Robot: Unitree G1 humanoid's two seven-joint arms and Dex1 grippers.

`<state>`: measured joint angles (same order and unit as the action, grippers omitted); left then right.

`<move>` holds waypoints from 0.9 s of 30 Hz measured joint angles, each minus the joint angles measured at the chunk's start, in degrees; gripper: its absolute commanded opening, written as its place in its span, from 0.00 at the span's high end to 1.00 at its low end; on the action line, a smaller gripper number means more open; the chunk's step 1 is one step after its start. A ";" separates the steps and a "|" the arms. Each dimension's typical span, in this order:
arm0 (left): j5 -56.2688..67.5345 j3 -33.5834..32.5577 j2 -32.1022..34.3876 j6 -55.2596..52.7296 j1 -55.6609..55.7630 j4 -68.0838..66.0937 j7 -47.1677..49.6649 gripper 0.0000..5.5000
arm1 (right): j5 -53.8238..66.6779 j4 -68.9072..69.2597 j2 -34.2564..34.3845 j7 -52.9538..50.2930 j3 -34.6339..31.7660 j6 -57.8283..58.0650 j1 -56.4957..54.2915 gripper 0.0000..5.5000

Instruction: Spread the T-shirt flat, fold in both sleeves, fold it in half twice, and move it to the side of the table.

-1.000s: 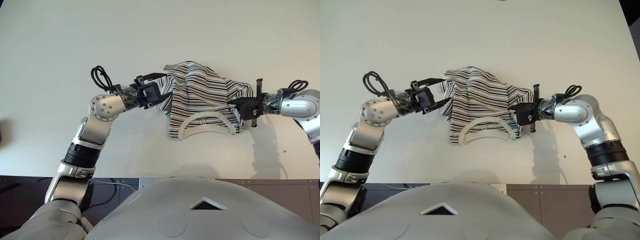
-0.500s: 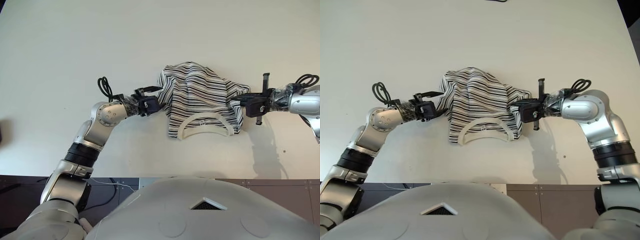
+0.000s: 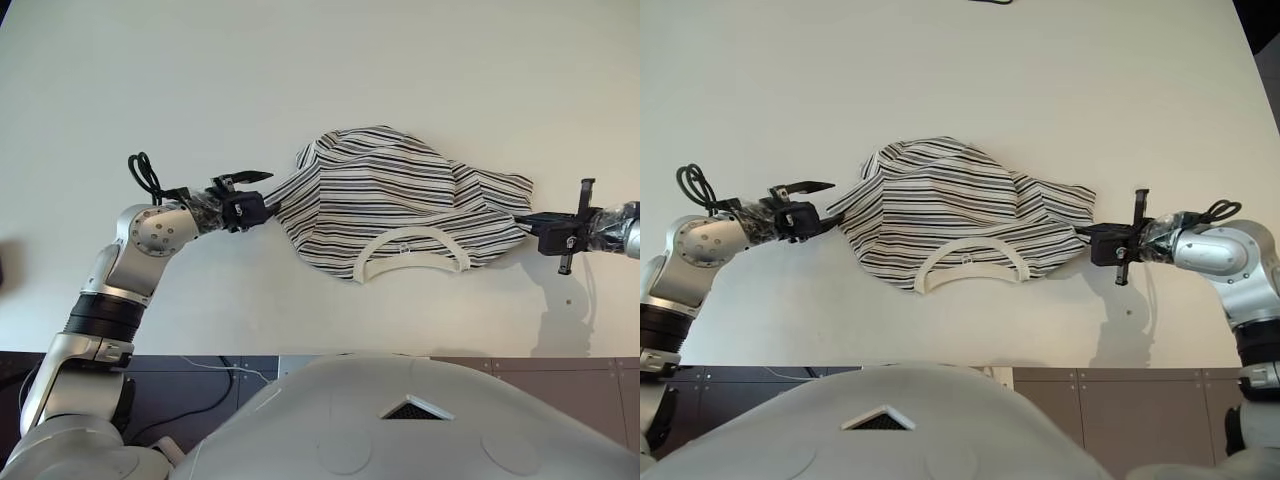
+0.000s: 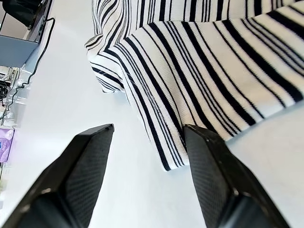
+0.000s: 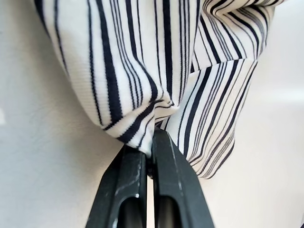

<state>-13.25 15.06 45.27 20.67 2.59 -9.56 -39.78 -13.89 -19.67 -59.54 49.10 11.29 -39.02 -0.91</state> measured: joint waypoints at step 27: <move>-17.45 1.01 3.75 28.95 -6.65 3.76 9.32 0.50 | 1.78 10.67 1.44 -2.14 -3.13 5.98 8.06 0.97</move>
<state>-30.70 16.07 49.02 49.63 -4.07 -5.80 -30.46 -12.11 -9.01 -58.10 46.96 8.15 -33.04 7.14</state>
